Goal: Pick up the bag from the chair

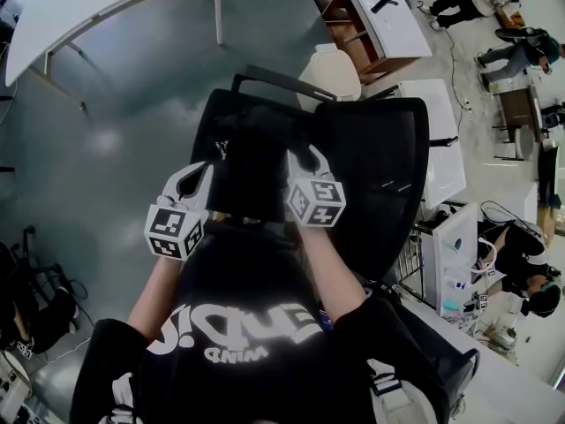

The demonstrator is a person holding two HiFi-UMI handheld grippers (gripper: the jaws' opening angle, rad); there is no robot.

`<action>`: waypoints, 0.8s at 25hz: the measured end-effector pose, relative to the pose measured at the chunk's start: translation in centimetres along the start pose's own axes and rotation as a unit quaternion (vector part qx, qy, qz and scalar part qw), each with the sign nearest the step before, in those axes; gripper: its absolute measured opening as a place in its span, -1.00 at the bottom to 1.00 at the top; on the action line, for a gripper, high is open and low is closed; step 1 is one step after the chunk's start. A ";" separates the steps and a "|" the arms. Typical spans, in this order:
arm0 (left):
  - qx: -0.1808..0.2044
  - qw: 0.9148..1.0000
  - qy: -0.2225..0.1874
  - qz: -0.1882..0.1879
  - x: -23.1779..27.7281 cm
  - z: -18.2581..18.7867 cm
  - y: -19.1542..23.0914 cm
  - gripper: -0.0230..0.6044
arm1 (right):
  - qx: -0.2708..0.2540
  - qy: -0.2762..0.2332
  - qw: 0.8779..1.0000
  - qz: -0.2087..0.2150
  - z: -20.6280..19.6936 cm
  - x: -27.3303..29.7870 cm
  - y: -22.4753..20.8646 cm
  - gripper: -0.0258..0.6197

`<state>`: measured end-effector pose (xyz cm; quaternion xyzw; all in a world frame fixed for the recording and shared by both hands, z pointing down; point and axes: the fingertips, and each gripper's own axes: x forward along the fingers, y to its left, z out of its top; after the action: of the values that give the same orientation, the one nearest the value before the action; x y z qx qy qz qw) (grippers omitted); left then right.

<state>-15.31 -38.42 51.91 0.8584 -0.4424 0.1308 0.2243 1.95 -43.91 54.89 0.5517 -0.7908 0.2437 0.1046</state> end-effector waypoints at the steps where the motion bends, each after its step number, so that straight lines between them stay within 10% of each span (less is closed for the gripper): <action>1: -0.002 1.000 -0.001 0.001 -0.2 0.0 0.1 -0.92 | 0.003 -0.005 1.000 0.005 0.7 -0.2 0.5 -0.77; 20: -0.005 0.999 -0.044 -0.025 -4.1 2.2 -2.0 -0.92 | 0.000 -0.103 0.994 0.021 11.5 -12.1 5.2 -0.75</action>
<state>-15.91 -35.62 47.79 0.8727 -0.4311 0.0853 0.2125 2.82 -38.32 38.41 0.5569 -0.8089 0.1880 0.0169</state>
